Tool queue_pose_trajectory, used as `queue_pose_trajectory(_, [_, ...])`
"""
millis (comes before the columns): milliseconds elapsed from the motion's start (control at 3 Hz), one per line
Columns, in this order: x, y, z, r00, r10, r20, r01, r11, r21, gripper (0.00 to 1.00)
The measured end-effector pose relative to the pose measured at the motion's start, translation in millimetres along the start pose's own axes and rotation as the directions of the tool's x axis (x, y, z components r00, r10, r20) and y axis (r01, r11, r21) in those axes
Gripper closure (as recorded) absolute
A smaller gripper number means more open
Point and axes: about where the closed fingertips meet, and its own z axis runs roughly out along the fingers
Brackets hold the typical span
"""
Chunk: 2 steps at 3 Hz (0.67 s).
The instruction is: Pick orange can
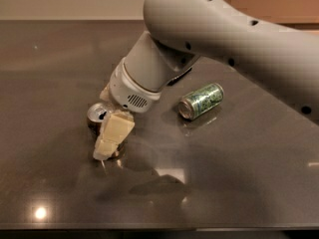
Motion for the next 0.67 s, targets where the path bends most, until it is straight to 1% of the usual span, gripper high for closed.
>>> queue_pose_trajectory(333, [-7.2,1.6,1.3,1.0,-0.012,0.008,0.012,0.9998,-0.017,0.41])
queue_pose_trajectory(667, [-13.7,-0.9,-8.2,1.0,-0.024,0.02,0.024,0.9994,-0.024,0.64])
